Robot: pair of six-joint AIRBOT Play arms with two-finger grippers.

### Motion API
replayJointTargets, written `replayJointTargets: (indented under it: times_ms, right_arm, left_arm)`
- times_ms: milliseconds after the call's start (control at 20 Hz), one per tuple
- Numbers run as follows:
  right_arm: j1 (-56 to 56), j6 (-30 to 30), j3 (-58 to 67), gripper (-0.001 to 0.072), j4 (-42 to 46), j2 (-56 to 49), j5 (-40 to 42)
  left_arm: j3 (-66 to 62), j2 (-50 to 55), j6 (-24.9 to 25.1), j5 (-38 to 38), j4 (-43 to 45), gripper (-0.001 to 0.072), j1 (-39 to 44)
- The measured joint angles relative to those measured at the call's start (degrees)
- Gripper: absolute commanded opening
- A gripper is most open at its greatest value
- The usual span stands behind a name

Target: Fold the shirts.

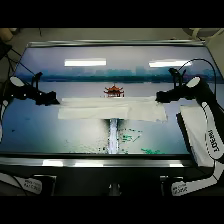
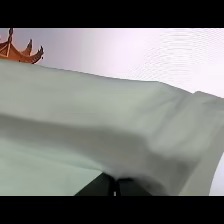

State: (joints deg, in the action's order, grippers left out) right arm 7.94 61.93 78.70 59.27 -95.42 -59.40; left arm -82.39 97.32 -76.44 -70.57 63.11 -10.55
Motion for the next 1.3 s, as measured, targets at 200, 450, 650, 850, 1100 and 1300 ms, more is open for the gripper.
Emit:
replayJointTargets:
  times_ms: [200,450,650,850,1100,1300]
  right_arm:
    - [-0.44,0.24,1.29,0.0558,0.48,-3.41,0.98]
    - [2.01,-1.36,3.41,0.0707,2.16,-2.56,-2.73]
    - [4.57,-1.95,3.96,0.0713,6.12,-2.45,-10.99]
    - [3.45,-2.21,4.09,0.0714,7.69,-4.46,-14.34]
    - [2.12,0.39,4.24,0.0713,6.73,-7.91,-15.08]
    - [-0.17,1.14,4.26,0.0195,4.37,-9.6,-14.29]
  left_arm:
    - [-2.08,5.6,-2.23,-0.96,0.17,0.0687,0.74]
    - [-7.43,6.97,-3.98,-3.65,0.94,0.0712,-0.87]
    - [-11.52,3.98,-4.81,-5.33,1.44,0.0711,-2.01]
    - [-12.7,-0.63,-5.03,-6.32,1.68,0.0711,-0.96]
    - [-13.05,-5.75,-4.92,-6.97,1.84,0.0711,1.97]
    - [-13.11,-7.43,-4.59,-7.02,1.84,0.0711,4.83]
